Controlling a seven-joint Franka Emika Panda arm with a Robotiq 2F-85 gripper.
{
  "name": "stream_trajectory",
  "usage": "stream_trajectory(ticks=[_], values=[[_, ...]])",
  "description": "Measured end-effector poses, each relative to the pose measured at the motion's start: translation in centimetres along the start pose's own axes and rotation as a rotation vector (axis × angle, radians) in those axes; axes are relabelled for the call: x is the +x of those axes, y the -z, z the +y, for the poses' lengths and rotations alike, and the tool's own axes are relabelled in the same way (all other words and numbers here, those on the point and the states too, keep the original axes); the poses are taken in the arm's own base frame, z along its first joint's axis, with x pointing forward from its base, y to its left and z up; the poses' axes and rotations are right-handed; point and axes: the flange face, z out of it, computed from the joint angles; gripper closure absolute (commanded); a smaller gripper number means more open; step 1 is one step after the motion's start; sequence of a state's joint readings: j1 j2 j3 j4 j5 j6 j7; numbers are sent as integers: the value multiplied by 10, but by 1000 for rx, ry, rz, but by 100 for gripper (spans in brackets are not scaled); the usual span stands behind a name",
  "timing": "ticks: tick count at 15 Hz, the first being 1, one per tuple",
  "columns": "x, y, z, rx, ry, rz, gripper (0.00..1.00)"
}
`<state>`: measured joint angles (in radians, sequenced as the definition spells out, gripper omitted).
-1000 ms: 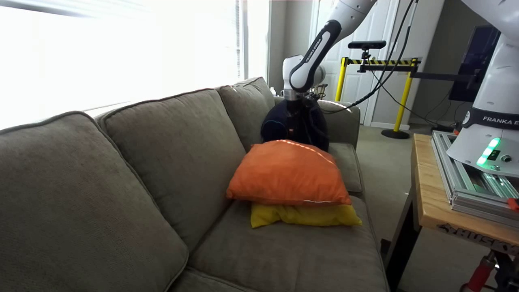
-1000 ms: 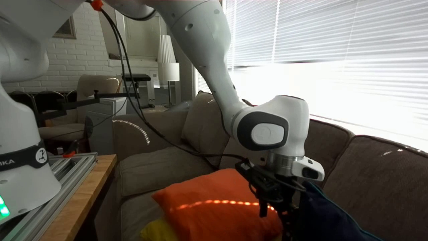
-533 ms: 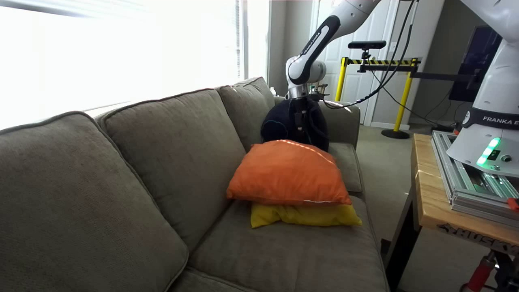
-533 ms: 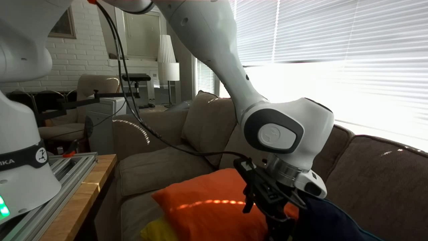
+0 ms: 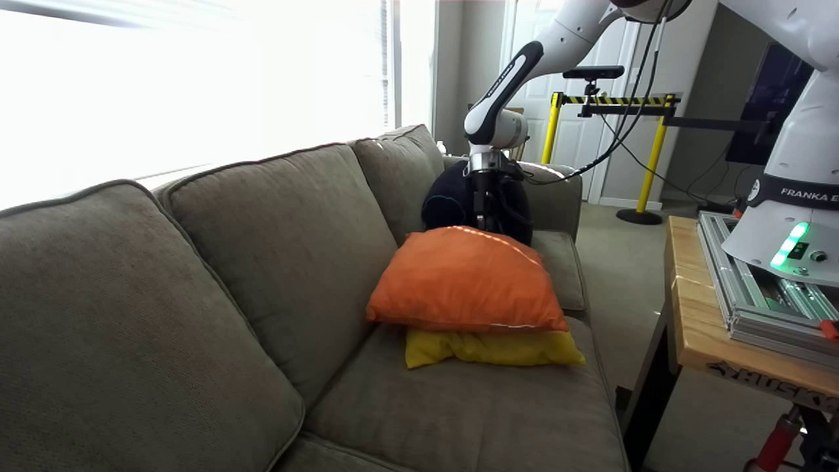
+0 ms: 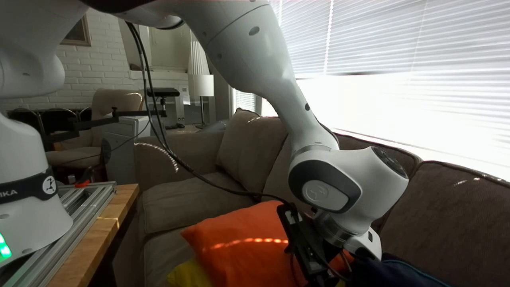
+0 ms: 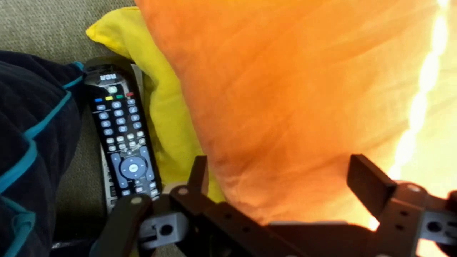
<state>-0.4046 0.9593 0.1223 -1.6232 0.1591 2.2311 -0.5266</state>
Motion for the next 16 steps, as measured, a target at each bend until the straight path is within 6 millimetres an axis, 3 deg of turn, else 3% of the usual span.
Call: stream_trajectory(ticks=[8,9,11,16], values=[[5,-30,0,99,68,33,0],[6,-31,0,98,77,37,25],[7,-32,0,95,93,44,32],[8,-33,-2,100,98,49,69]])
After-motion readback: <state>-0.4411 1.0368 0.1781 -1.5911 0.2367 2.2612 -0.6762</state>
